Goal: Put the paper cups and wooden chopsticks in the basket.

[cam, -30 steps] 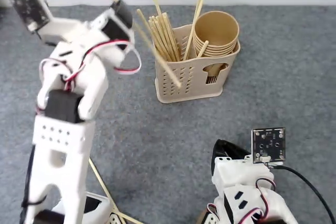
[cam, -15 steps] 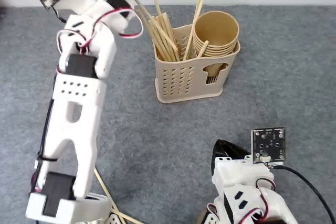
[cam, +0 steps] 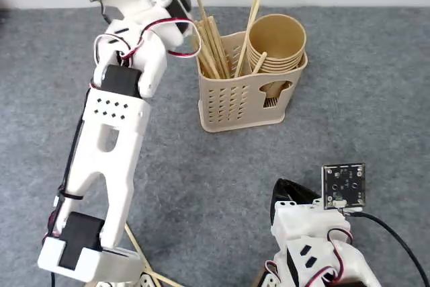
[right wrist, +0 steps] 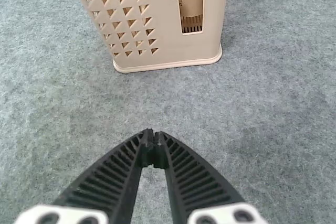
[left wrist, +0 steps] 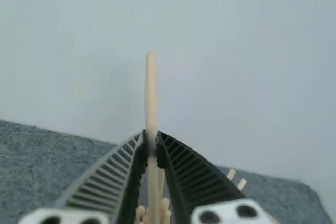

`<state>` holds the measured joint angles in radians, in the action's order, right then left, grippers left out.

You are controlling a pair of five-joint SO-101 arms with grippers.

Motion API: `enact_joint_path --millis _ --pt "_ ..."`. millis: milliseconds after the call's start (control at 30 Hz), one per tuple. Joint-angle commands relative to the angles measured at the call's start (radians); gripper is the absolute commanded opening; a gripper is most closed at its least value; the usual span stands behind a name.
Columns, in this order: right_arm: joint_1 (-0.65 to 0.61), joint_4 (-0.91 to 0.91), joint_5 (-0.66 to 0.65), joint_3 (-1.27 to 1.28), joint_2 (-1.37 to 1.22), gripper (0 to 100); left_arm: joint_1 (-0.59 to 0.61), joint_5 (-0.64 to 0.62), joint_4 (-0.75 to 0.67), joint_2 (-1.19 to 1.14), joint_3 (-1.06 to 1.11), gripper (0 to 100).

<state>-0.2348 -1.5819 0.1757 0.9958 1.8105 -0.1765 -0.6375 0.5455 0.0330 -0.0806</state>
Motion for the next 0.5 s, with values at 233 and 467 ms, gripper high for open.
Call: enact_joint_path --millis 233,467 --pt "0.002 0.005 -0.002 -0.003 0.001 0.9 -0.005 0.040 0.169 0.018 -0.068 24" --pt "0.002 0.005 -0.002 -0.003 0.001 0.9 0.003 0.035 0.367 0.029 -0.199 21"
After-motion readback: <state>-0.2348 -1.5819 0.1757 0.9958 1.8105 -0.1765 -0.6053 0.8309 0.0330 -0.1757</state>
